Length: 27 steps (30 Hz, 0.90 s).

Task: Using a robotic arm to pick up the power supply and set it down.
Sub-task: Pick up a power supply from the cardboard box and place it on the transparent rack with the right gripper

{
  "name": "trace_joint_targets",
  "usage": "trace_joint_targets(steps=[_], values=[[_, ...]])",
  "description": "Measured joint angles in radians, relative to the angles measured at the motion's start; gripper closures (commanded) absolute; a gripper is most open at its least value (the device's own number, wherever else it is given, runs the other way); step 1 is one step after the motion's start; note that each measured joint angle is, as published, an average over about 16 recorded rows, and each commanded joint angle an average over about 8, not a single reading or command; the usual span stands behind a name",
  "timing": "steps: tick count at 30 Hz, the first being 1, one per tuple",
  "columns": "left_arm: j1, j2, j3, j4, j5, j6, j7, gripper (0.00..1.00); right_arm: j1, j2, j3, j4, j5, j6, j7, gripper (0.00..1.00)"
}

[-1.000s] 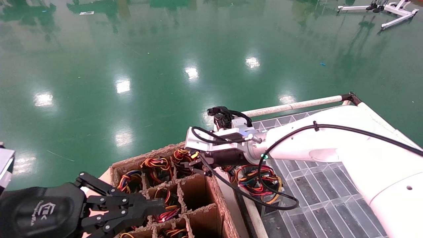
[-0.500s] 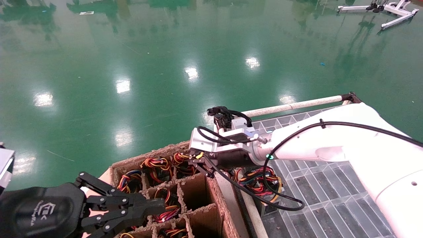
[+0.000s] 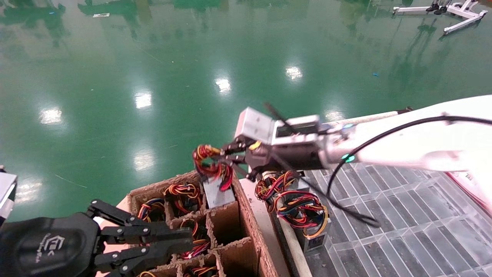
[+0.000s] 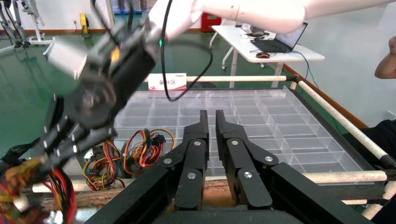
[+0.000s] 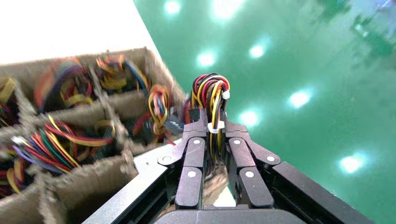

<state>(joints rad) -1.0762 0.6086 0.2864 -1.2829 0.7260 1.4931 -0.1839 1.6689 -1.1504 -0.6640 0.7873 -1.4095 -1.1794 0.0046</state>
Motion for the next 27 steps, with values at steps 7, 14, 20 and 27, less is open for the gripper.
trace_joint_targets(steps=[7,14,20,27], values=[[0.0,0.0,0.0,0.0,0.0,0.0,0.0,0.0,0.0,0.146,0.058,0.266,0.055,-0.011,0.147,1.0],[0.0,0.0,0.001,0.0,-0.001,0.0,0.0,0.0,0.031,0.302,0.117,0.479,0.09,-0.025,0.287,1.0],[0.0,-0.001,0.001,0.0,-0.001,-0.001,0.001,0.0,0.092,0.43,0.165,0.555,0.112,-0.072,0.352,1.0],[0.0,-0.001,0.002,0.0,-0.001,-0.001,0.001,0.0,0.156,0.577,0.207,0.565,0.139,-0.161,0.391,1.0]])
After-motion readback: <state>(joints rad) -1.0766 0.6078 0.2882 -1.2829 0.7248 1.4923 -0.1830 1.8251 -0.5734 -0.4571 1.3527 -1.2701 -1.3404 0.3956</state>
